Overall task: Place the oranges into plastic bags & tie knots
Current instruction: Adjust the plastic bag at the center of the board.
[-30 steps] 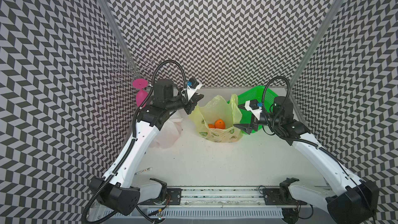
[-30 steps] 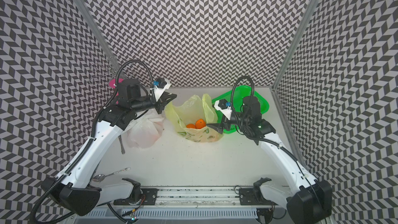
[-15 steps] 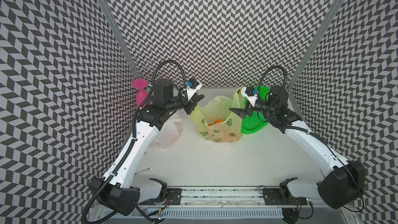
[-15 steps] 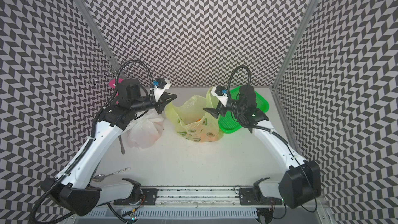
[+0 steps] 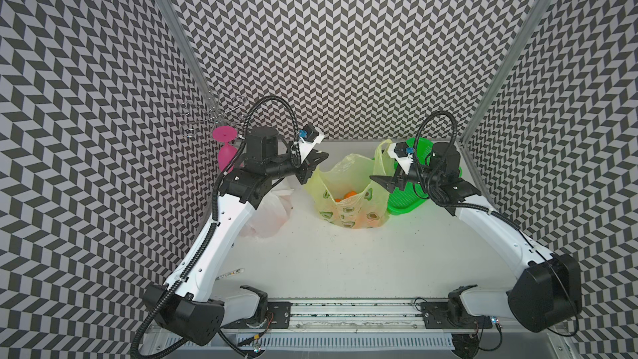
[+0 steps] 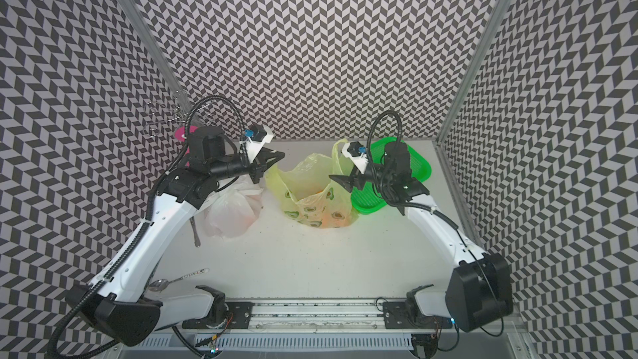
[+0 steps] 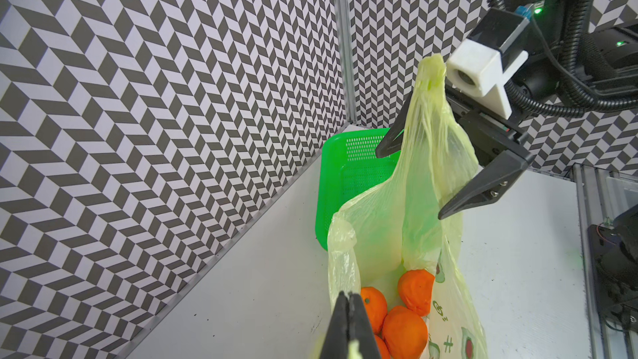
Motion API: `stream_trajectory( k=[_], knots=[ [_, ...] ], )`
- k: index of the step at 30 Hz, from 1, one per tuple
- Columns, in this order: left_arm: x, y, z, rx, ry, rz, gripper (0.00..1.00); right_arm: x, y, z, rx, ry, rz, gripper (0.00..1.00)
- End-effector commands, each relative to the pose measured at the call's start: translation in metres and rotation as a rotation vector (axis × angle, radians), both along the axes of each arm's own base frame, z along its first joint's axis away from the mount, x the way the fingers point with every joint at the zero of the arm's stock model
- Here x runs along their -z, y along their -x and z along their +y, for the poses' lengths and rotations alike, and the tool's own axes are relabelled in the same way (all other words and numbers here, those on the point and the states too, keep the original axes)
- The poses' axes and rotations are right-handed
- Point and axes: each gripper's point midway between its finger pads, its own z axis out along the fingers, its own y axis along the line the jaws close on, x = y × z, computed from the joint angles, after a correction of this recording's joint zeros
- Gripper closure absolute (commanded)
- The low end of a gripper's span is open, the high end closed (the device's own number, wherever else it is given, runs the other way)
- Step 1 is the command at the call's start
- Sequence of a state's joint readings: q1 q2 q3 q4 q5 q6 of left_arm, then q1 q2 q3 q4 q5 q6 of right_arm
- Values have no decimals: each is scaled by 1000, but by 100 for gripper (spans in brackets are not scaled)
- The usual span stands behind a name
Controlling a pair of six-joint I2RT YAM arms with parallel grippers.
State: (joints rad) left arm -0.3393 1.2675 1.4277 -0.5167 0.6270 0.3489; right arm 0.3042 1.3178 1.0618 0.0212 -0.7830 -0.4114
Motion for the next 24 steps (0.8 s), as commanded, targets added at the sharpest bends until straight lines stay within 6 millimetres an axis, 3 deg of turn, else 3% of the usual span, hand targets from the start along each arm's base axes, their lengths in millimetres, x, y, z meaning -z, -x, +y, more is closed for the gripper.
stream_trajectory(
  k=[1,3,11,17,19,24],
  knots=[
    [-19,7,1,21,28,-49,100,-24,8,-10,51,-11,-117,7],
    [-19,7,0,23,29,-44,100,-22,10,-12,58,-17,-124,10],
    [-15,6,-1,27,31,-29,100,-22,23,-3,-35,-63,-97,60],
    [-12,5,-5,63,20,-25,100,-29,16,-4,0,-117,-34,85],
    [-14,5,-8,86,19,-30,93,-32,14,-5,18,-133,-23,92],
    [-33,1,-11,113,23,-76,60,-30,10,-5,34,-173,32,97]
  ],
)
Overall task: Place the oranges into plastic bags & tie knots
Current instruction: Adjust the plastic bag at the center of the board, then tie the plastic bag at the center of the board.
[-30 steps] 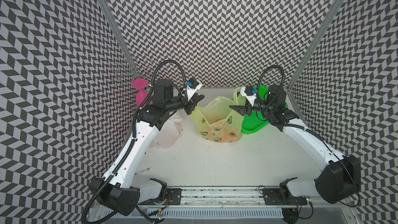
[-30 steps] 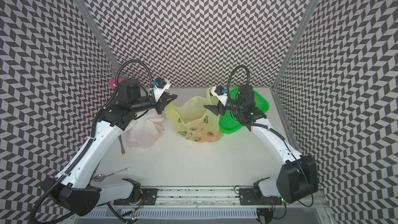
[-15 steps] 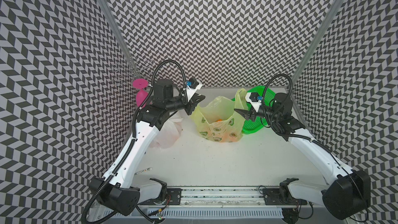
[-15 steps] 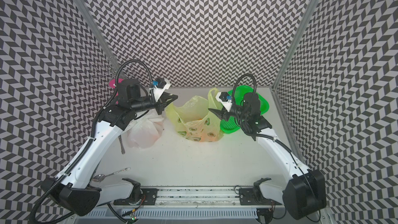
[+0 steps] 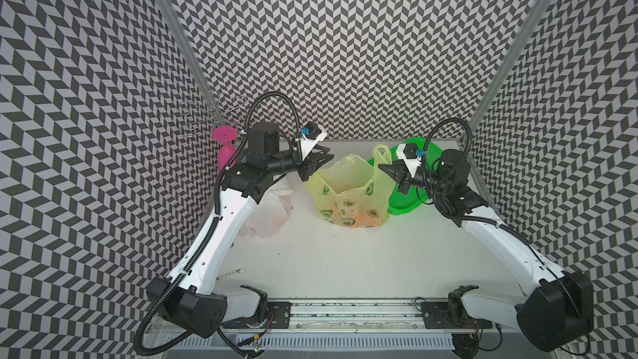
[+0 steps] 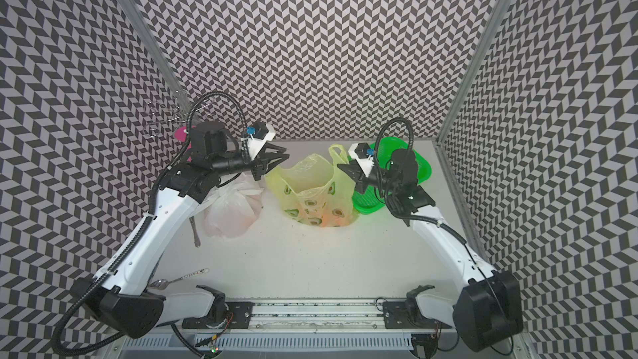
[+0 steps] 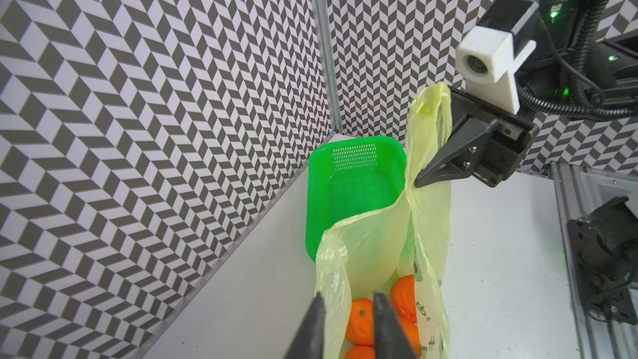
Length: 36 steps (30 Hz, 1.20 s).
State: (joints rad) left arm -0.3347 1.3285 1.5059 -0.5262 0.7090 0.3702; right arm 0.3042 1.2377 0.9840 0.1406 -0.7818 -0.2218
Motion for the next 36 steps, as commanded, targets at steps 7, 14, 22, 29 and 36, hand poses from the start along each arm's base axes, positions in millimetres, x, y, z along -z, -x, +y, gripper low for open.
stream_trajectory(
  k=[7,14,22,29,36],
  knots=[
    [-33,15,34,-52,-33,-164,19,-2,-13,-4,53,-53,5,98],
    [2,29,61,-77,-69,-115,7,8,-14,-2,47,-45,27,98],
    [43,32,56,81,-52,-118,6,8,-12,-1,34,-34,29,98],
    [60,9,46,150,-6,-156,12,3,-8,-2,26,-24,12,98],
    [53,7,36,225,143,-184,39,0,-5,-2,17,-23,4,98]
  ],
)
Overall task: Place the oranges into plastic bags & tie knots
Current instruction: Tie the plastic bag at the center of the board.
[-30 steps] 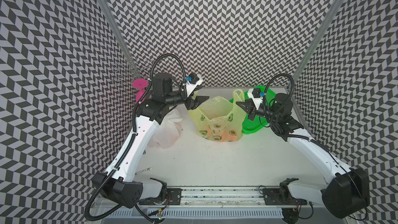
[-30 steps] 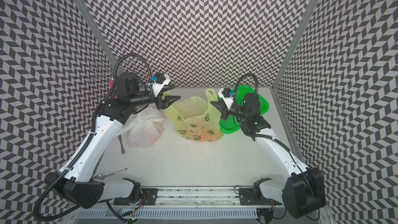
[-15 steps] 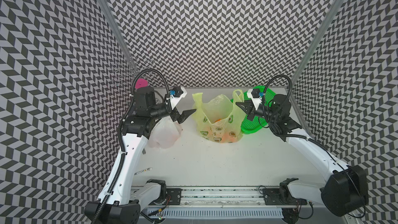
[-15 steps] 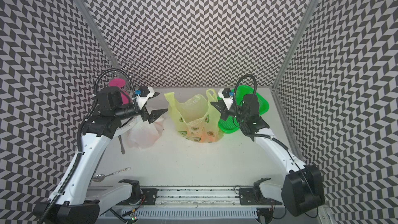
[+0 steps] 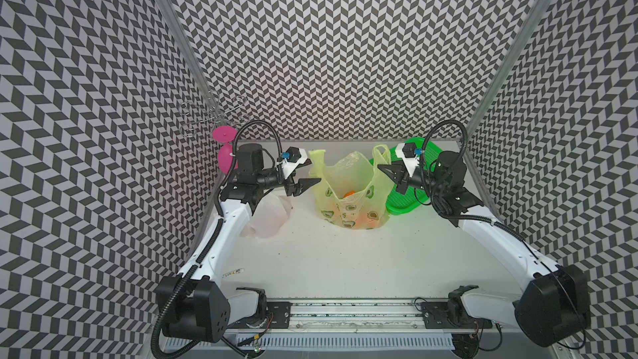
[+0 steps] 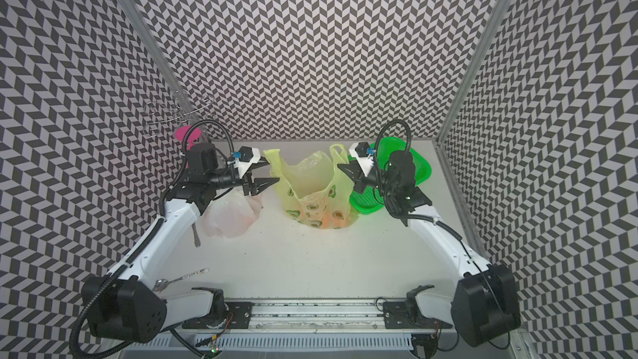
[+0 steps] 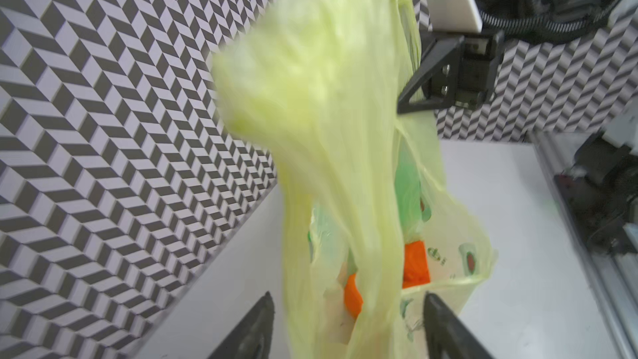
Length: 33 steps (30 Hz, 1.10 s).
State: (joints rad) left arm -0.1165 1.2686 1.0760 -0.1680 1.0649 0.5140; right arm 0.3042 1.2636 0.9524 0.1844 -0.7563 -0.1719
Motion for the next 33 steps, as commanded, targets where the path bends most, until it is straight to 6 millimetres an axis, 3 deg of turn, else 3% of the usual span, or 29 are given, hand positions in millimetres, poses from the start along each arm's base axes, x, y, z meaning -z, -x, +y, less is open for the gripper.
stream_trajectory(
  k=[1,7,9,16,23,25,30,33],
  knots=[
    [-25,6,-7,91,101,-78,42,-17,5,-1,-14,-6,-59,98],
    [-20,4,-18,158,133,-31,56,-17,8,1,-37,4,-64,98],
    [-20,5,-22,175,144,-23,55,-15,10,3,-58,13,-67,98],
    [-23,4,-29,192,145,-58,38,-18,15,5,-93,22,-77,97],
    [-20,9,-34,226,145,-45,49,-20,14,5,-91,22,-77,97],
    [-21,13,-32,226,146,-50,45,-20,12,5,-82,25,-75,97],
    [-26,19,-21,197,139,-86,25,-18,11,5,-81,28,-70,97],
    [-26,18,-11,168,136,-93,19,-17,11,6,-84,30,-66,97]
  ],
)
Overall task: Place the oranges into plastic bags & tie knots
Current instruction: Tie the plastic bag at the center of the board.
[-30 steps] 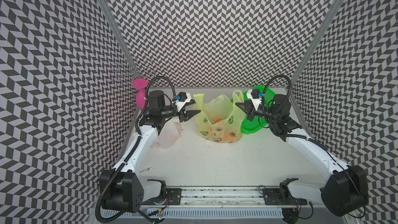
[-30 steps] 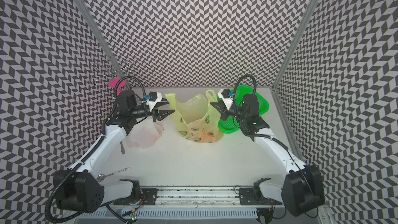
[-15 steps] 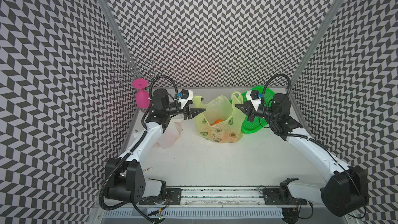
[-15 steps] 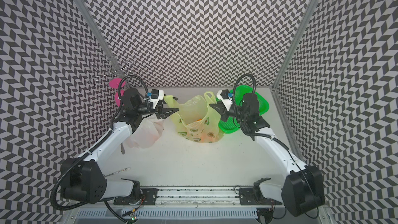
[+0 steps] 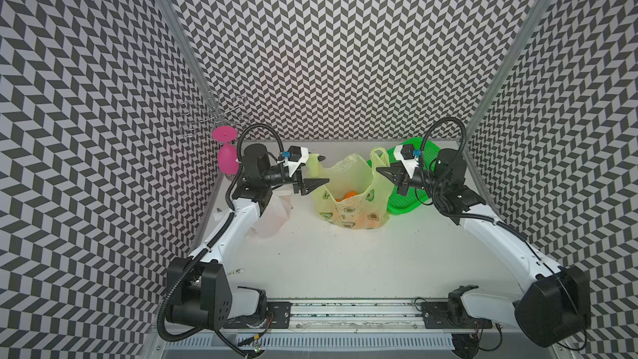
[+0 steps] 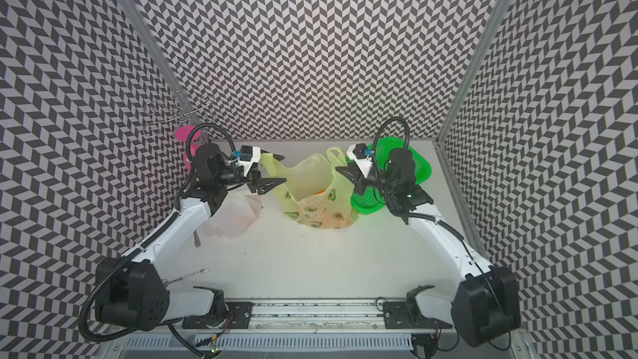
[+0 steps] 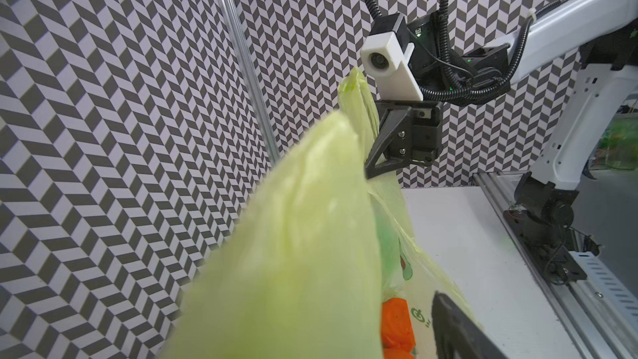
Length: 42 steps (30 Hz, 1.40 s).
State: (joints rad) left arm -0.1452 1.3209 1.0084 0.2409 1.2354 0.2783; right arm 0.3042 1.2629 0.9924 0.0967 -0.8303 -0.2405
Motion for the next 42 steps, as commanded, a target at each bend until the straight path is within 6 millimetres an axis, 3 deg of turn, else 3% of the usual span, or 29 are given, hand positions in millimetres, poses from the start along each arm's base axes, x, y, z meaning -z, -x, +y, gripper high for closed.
stream_trajectory(
  k=[1,5,14,19,25,32,38,42],
  knots=[
    [-4,6,12,-15,0,-35,19,-15,-1,0,-3,-7,-54,97],
    [0,5,16,-22,8,-22,26,-17,-1,0,-6,-9,-55,97],
    [1,8,16,-14,67,33,68,-20,-2,-1,5,-9,-61,97],
    [4,0,6,-9,68,108,90,-24,-1,3,4,62,-131,97],
    [6,-12,-9,-37,-9,216,99,-31,3,25,-44,213,-233,97],
    [8,-16,-11,-101,-56,276,100,-24,8,54,-97,302,-258,96],
    [-12,-15,-11,-115,-85,279,100,-23,8,61,-89,350,-291,93],
    [-5,-23,-19,-154,-168,298,100,-24,0,58,-54,402,-314,92]
  ],
)
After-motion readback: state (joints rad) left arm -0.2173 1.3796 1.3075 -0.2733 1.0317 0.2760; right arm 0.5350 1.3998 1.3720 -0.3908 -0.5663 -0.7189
